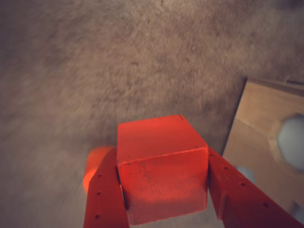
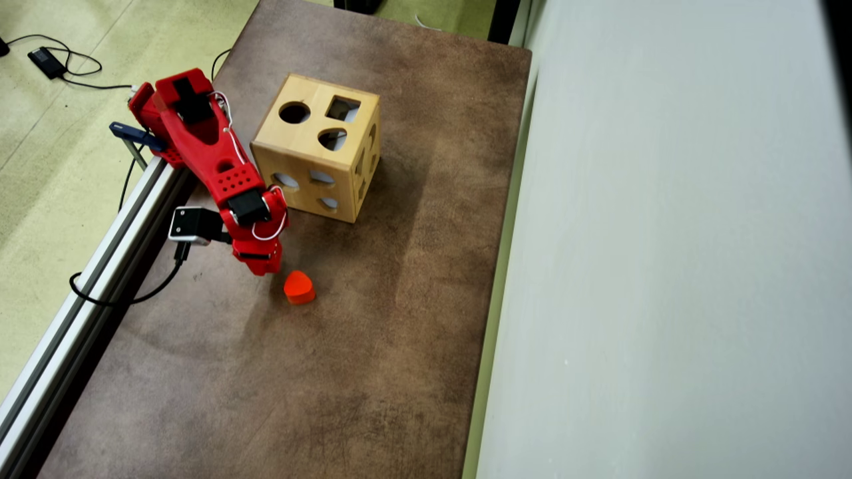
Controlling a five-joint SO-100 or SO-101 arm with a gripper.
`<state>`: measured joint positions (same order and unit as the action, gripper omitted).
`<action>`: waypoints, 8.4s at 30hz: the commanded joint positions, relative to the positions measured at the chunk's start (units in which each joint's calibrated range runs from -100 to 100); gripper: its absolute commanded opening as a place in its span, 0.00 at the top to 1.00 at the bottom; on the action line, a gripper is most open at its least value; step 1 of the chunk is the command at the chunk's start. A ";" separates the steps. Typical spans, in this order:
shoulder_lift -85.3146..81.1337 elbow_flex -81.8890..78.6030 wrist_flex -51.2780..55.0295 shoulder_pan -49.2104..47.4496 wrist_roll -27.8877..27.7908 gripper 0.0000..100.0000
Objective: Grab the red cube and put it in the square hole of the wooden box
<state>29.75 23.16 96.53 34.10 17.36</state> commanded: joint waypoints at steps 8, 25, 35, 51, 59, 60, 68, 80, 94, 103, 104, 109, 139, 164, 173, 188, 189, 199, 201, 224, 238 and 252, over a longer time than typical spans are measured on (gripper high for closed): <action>-26.39 2.33 1.46 -6.54 0.73 0.97; -33.95 9.04 1.38 -37.52 -0.20 0.97; -33.86 8.32 1.38 -41.23 -15.43 0.97; -34.03 -3.84 1.54 -41.75 -28.57 0.97; -33.95 -4.38 1.54 -41.75 -20.71 0.97; -33.86 -4.47 1.54 -41.75 -19.39 0.97; -33.02 -4.47 1.54 -44.13 -17.09 0.97; -33.69 -9.03 1.62 -44.65 -14.80 0.97; -33.02 -10.73 1.46 -44.06 -14.65 0.97; -32.93 -10.55 1.38 -43.83 -14.60 0.97; -32.93 -10.55 1.38 -43.83 -14.60 0.97; -32.85 -10.46 1.30 -43.83 -13.14 0.97; -29.87 -10.73 -1.11 -44.50 -11.92 0.97; -26.22 -11.44 0.01 -43.91 -12.45 0.77; -29.62 -11.26 1.14 -43.91 -12.36 0.62; -63.93 -10.82 0.74 -44.50 -12.41 0.62; -65.46 -10.73 0.90 -44.50 -12.41 0.62; -83.21 -11.62 1.06 -43.98 -12.50 0.62; -86.69 -11.62 1.06 -43.98 -12.55 0.62; -124.65 -35.86 1.14 -43.76 -19.68 0.62; -124.82 -40.07 1.30 -30.31 -19.73 0.62; -124.90 -43.20 1.30 -30.31 -19.73 0.77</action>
<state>-95.34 -19.91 97.58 3.63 -1.83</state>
